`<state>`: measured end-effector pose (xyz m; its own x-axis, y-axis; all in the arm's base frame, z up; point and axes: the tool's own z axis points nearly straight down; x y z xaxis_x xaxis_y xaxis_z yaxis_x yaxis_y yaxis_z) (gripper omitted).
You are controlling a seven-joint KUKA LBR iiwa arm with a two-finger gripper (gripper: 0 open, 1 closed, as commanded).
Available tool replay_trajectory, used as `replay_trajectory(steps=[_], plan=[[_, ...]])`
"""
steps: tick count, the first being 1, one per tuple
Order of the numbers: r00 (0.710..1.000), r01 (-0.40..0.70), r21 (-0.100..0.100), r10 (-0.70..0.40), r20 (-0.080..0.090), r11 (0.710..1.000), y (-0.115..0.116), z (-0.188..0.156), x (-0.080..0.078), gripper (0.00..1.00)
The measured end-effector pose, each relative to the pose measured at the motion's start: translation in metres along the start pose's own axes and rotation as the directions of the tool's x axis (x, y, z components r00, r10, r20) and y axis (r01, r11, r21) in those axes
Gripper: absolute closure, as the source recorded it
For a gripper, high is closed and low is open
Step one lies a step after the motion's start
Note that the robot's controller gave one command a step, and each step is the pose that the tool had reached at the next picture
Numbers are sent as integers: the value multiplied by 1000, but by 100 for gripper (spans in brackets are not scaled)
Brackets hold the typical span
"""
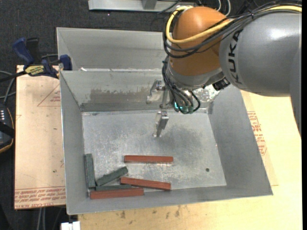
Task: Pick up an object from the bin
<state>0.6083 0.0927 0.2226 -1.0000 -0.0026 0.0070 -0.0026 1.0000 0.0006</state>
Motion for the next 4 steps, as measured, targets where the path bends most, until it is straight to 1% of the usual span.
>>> replay_trajectory(steps=[1, 2, 3, 4], plan=[[1000, -1, -1, 1, 8, 1000, 0, -5, -1, 0], [998, 54, 0, -54, 14, 999, 0, 39, 14, 0], [996, 93, 0, -93, 10, 996, -29, 101, 41, 0], [949, 315, 3, -315, 33, 949, 14, 144, 64, 100]])
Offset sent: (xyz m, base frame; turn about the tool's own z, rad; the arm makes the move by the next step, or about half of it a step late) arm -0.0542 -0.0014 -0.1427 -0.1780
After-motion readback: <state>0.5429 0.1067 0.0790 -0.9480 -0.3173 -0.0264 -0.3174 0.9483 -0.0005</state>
